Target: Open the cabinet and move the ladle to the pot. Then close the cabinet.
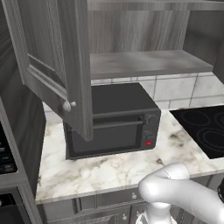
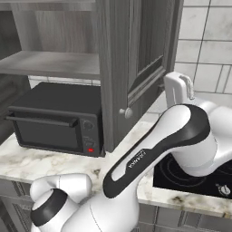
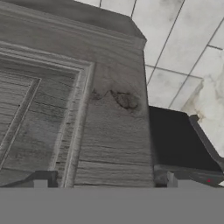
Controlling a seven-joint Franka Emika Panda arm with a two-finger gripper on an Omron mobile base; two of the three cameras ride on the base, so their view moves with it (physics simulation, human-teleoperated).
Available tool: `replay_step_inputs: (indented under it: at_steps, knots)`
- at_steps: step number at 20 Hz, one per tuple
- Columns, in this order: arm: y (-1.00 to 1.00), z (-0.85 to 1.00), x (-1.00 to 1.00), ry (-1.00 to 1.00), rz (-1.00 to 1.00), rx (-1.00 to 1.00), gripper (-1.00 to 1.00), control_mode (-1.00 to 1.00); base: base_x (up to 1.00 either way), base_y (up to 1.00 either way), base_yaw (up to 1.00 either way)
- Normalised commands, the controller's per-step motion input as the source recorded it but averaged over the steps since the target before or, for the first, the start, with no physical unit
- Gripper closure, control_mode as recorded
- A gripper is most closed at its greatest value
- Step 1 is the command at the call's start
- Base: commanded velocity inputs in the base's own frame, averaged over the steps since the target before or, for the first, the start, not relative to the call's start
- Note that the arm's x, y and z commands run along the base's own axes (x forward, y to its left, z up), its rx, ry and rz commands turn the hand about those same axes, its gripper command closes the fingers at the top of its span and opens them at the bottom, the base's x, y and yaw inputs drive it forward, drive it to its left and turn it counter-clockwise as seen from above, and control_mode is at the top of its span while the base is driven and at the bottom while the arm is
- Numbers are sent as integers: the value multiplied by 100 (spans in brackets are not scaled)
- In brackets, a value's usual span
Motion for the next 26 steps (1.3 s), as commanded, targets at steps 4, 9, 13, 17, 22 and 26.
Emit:
replay_step_inputs:
  at_steps: [4, 9, 13, 17, 22, 26]
  knots:
    - [45, 0, 11, 0, 3, 0, -100, -100, 0, 0, 0]
    - [57, 0, 6, 0, 1, 0, -100, -100, 0, 0, 0]
    - [60, 0, 8, 0, 0, 0, -100, -100, 0, 0, 0]
    - [52, 0, 11, 0, 0, 0, -100, -100, 0, 0, 0]
    - [40, 4, 20, 0, 0, 0, -100, -100, 0, 0, 0]
    - [39, 14, 33, 0, -3, 0, -100, -100, 0, 0, 0]
